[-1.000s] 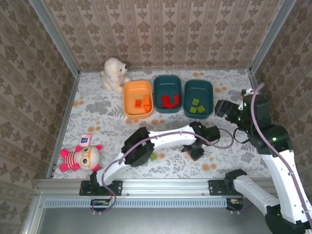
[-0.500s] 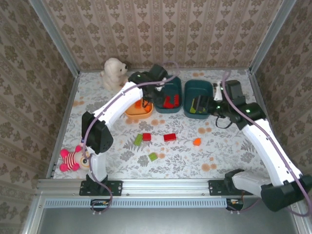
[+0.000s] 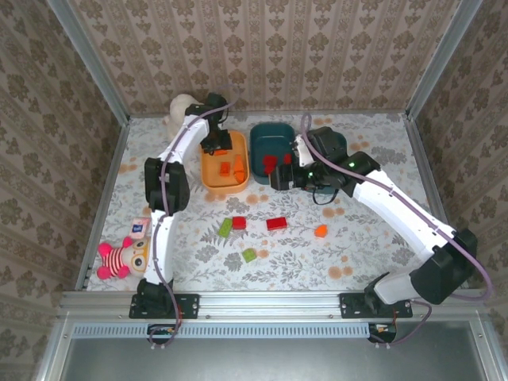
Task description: Sort the legos into containers by color
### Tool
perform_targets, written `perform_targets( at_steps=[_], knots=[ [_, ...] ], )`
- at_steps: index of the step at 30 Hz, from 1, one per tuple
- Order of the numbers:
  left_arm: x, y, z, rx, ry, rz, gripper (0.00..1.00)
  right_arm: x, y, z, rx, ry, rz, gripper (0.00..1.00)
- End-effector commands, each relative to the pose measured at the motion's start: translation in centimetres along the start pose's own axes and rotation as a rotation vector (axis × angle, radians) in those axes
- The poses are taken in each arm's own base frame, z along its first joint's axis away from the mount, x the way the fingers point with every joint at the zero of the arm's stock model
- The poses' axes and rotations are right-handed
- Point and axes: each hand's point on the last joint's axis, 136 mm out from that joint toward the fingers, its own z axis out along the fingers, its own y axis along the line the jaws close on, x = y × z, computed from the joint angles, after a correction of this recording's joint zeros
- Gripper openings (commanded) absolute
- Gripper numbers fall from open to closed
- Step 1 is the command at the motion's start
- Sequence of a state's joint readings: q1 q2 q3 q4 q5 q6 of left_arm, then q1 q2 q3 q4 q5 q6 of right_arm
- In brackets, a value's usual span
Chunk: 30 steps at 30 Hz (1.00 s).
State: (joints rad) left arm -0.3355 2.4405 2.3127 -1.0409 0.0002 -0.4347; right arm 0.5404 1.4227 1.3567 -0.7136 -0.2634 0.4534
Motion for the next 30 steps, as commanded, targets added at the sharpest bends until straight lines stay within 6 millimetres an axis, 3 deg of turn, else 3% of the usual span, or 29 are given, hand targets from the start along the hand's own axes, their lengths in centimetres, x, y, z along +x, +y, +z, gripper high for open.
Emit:
perform_targets(
  at_steps=[1,6,9,14,19,23,26,30],
  knots=[
    [0.2,-0.9,0.2,0.057,0.034,-0.046,0.46,-0.5,1.1,0.1,-0.036,0.003,-0.036,0.87],
    [0.9,-1.3,1.3,0.074,0.068,-0.054,0.51,-0.2,0.9,0.7,-0.034,0.017,-0.025,0.87],
    [1.5,-1.4,1.5,0.075,0.089,-0.061,0.59,0.2,1.0,1.2,-0.037,0.039,-0.036,0.87],
    [1.8,-1.7,0.2,0.073,0.074,-0.050,0.68,2.8,1.1,2.8,0.041,0.138,-0.187,0.86],
    [0.9,-2.0,-3.8,0.095,0.003,-0.058,0.70,7.0,2.4,4.7,0.084,0.249,-0.353,0.85],
    [0.6,-1.7,-9.0,0.115,-0.099,-0.084,0.71,11.3,3.9,6.6,0.095,0.363,-0.463,0.84],
    [1.9,-0.5,-12.5,0.128,-0.165,-0.119,0.73,14.6,4.9,8.1,0.100,0.465,-0.498,0.84],
    [6.2,2.2,-15.7,0.130,-0.220,-0.180,0.77,18.1,5.6,9.9,0.124,0.581,-0.502,0.83]
  ],
)
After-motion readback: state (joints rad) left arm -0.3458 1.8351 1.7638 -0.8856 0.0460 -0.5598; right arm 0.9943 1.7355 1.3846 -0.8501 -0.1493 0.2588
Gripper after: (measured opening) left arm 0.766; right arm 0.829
